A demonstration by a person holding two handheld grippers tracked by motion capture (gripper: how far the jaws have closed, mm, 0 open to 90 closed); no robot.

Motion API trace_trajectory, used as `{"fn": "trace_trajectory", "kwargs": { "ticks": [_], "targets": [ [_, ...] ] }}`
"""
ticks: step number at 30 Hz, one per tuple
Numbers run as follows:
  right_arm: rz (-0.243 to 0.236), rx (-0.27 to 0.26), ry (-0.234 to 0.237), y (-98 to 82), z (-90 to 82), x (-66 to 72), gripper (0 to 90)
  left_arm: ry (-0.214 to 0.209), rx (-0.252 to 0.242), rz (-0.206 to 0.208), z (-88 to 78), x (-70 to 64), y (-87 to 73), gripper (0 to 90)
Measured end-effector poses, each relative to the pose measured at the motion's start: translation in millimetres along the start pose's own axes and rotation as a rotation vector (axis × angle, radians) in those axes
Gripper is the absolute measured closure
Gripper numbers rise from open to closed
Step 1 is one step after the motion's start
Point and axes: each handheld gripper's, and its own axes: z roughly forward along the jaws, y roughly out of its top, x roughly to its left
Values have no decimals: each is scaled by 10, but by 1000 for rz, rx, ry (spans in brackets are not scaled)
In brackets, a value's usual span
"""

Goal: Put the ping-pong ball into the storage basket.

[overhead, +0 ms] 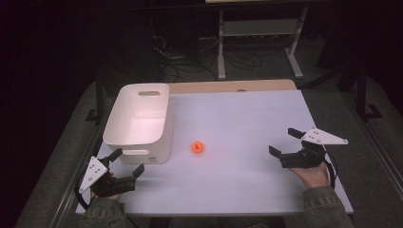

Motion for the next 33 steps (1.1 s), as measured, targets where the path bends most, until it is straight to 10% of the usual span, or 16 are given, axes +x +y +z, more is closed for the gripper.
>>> {"fn": "trace_trajectory", "kwargs": {
  "ticks": [33],
  "targets": [
    [-47,125,57,237,55,88,0,8,2,4,-9,-3,0,25]
  ]
}}
